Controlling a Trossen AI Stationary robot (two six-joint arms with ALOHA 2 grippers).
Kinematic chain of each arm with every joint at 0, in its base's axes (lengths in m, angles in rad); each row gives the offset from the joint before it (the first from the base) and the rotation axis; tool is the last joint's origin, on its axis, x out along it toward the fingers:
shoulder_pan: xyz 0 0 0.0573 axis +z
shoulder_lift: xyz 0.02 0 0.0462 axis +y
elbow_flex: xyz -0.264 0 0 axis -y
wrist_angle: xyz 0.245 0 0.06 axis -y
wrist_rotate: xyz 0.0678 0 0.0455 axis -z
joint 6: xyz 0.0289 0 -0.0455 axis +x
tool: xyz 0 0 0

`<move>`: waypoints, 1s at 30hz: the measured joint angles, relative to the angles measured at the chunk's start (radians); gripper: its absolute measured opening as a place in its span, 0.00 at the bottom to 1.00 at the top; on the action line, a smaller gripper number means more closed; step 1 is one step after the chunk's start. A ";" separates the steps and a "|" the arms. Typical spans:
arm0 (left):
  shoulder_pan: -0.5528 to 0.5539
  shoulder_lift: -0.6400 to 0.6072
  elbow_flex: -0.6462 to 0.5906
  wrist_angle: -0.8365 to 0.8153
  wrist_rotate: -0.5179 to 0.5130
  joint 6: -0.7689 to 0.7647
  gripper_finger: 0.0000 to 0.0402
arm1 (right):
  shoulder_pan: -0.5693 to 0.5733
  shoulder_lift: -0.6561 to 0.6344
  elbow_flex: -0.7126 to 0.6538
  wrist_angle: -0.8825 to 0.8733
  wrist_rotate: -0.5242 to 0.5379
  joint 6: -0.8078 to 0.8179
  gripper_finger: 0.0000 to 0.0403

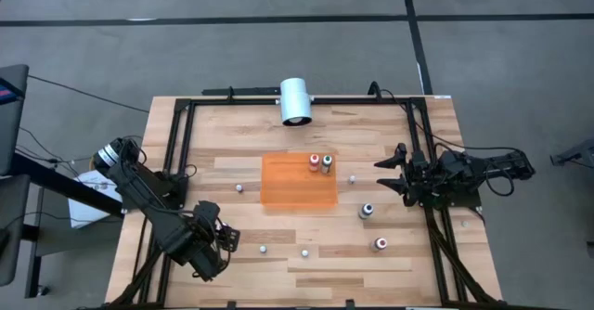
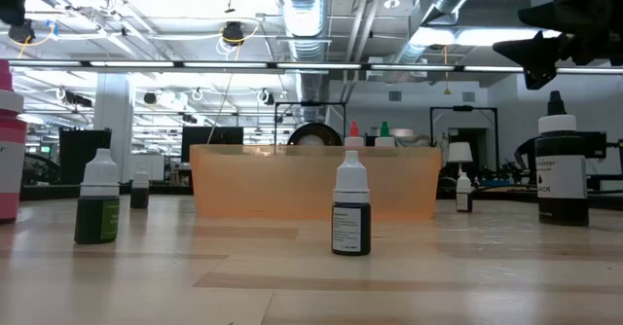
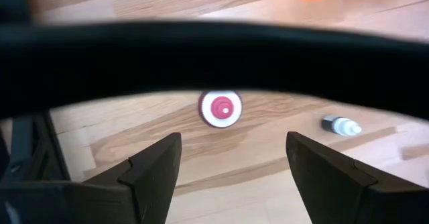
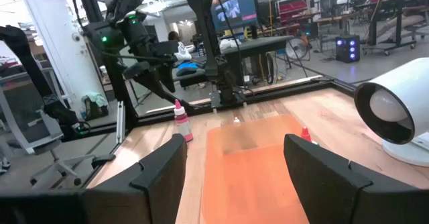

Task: Pick & Place food coloring
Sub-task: Put the large pink food coloring bottle into the orange bin

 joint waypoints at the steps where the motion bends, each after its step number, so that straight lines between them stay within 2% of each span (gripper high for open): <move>1: 0.000 0.006 0.000 0.002 0.004 0.012 0.65 | 0.000 0.000 0.000 0.000 0.000 0.001 0.59; 13: 0.022 0.046 -0.007 -0.002 -0.020 0.048 0.65 | 0.000 0.000 0.000 0.000 0.000 0.009 0.59; 24: 0.057 0.045 -0.160 0.101 0.019 -0.015 0.65 | 0.000 0.000 0.000 0.000 0.000 0.009 0.59; 30: 0.067 0.045 -0.230 0.260 0.029 -0.007 0.65 | 0.000 0.000 0.000 -0.001 0.000 0.009 0.59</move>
